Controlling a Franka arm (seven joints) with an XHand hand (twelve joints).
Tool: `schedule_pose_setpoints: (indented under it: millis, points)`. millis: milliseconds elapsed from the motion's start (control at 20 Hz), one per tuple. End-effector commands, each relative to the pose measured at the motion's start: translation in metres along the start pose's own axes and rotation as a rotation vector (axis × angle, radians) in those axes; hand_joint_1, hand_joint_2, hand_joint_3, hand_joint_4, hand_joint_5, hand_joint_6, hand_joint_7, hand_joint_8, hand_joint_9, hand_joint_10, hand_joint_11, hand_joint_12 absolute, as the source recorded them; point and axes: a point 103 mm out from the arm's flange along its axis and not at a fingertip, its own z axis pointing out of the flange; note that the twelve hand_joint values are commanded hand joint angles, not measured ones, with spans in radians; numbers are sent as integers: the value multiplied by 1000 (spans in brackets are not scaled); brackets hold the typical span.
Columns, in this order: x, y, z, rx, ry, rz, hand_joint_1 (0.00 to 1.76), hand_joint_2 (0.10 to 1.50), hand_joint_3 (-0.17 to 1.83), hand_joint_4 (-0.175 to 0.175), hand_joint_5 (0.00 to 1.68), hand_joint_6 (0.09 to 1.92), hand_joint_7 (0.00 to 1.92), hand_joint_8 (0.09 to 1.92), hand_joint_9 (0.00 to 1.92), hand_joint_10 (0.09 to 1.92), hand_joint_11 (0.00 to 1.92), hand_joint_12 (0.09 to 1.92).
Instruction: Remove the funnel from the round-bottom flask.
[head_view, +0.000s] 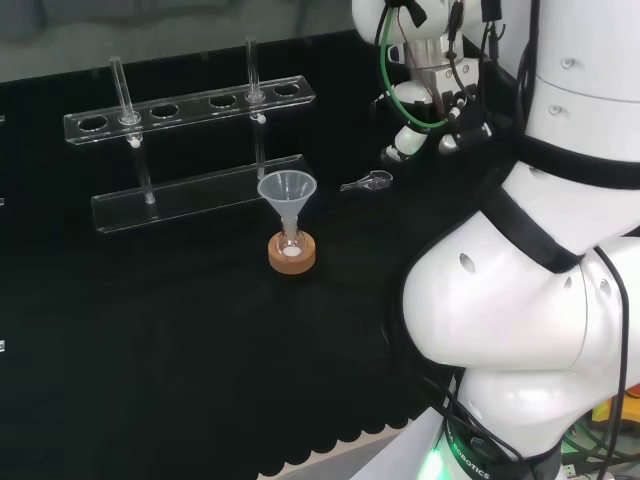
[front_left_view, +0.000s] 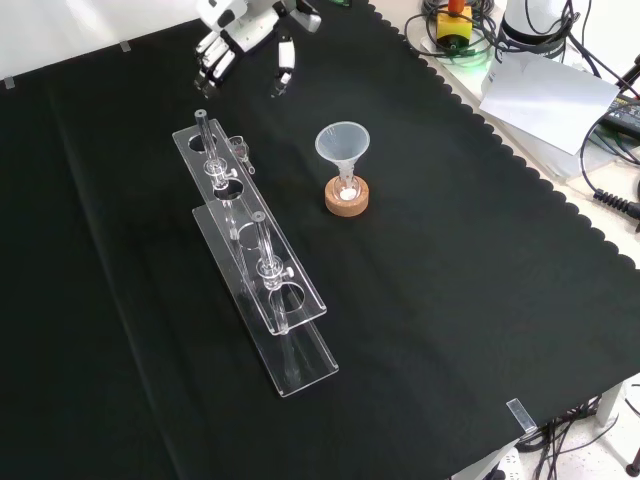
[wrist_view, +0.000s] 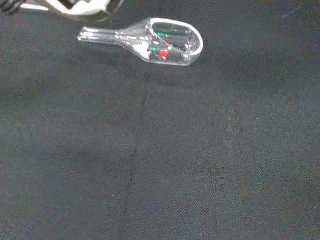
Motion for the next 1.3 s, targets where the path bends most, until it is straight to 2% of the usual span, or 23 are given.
schedule_pose_setpoints:
  millis: [50, 150, 250, 400, 650, 950, 1150, 1300]
  points:
    - [14, -22, -15, -22, 1, 15, 765, 674, 558, -37, 275, 87, 92, 525, 244, 673, 0, 1457]
    - [14, -22, -15, -21, 12, 12, 763, 675, 558, -38, 277, 87, 100, 537, 252, 673, 0, 1461]
    - [19, -28, -20, -46, 3, 17, 761, 675, 558, -38, 280, 87, 108, 546, 262, 675, 0, 1464]
    - [39, -43, -39, -70, -13, 2, 758, 676, 558, -41, 308, 87, 173, 586, 324, 681, 38, 1471]
    - [74, -54, -58, -51, -4, -41, 743, 678, 556, -39, 362, 87, 290, 645, 449, 657, 171, 1454]
    - [104, -65, -68, 4, 10, -72, 717, 676, 549, -33, 344, 87, 283, 645, 473, 642, 227, 1454]
    - [118, -69, -68, 68, 47, -85, 693, 675, 536, -31, 277, 87, 163, 627, 385, 641, 225, 1468]
    - [128, -71, -68, 87, 63, -95, 632, 671, 526, -25, 228, 87, 72, 619, 315, 673, 195, 1497]
